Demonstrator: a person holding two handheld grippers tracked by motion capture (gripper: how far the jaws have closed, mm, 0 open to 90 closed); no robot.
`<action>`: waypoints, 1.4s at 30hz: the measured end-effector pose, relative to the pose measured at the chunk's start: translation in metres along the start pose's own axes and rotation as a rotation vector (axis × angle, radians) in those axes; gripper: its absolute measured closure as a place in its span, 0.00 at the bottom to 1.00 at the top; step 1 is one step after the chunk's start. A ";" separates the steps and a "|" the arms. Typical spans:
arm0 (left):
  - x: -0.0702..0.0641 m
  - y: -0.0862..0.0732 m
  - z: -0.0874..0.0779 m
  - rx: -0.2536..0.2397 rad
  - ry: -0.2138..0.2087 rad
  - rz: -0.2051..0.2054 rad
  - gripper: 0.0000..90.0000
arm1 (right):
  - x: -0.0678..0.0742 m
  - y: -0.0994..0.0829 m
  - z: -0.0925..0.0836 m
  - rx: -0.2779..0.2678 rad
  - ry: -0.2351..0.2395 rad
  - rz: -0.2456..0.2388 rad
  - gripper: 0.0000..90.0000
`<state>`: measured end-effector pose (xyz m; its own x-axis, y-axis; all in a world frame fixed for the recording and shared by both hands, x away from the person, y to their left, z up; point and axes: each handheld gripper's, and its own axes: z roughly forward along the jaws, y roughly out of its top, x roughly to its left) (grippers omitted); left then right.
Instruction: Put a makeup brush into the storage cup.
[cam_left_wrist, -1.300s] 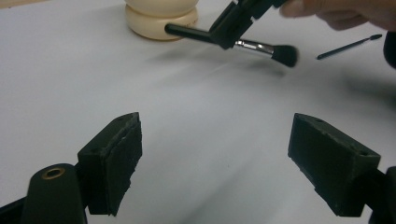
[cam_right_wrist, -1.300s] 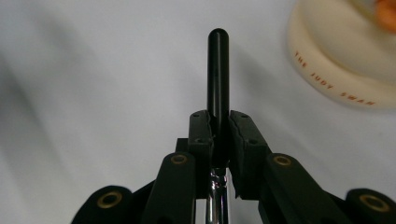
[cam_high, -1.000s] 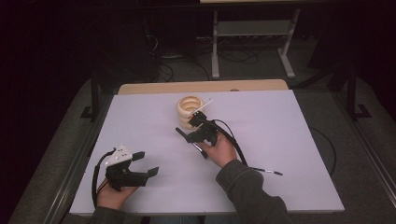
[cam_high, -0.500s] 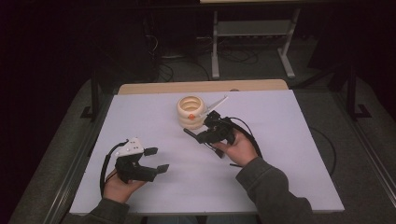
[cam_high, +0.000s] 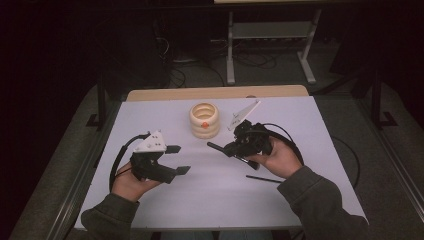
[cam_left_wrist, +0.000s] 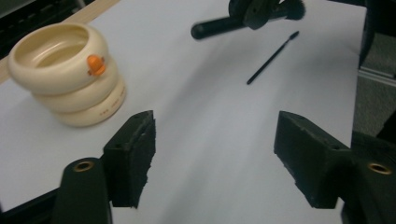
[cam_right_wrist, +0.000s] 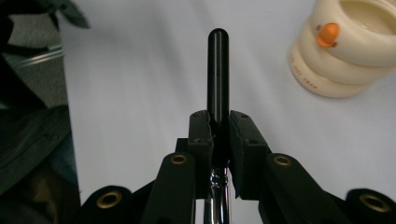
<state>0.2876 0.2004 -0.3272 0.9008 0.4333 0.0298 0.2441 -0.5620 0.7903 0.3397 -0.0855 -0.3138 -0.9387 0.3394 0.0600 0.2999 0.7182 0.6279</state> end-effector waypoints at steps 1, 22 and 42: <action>0.000 0.000 0.000 0.000 0.000 0.000 0.33 | 0.000 0.000 0.000 0.000 0.000 0.000 0.88; -0.018 0.018 0.049 0.257 -0.190 0.177 0.53 | 0.027 -0.020 0.049 0.078 0.197 -0.134 0.88; -0.025 0.017 0.075 0.407 -0.332 0.248 0.84 | 0.038 -0.018 0.056 0.090 0.276 -0.166 0.87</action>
<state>0.2959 0.1274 -0.3603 0.9970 0.0463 -0.0614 0.0703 -0.8727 0.4832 0.3087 -0.0514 -0.3664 -0.9830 0.0447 0.1782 0.1411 0.8049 0.5764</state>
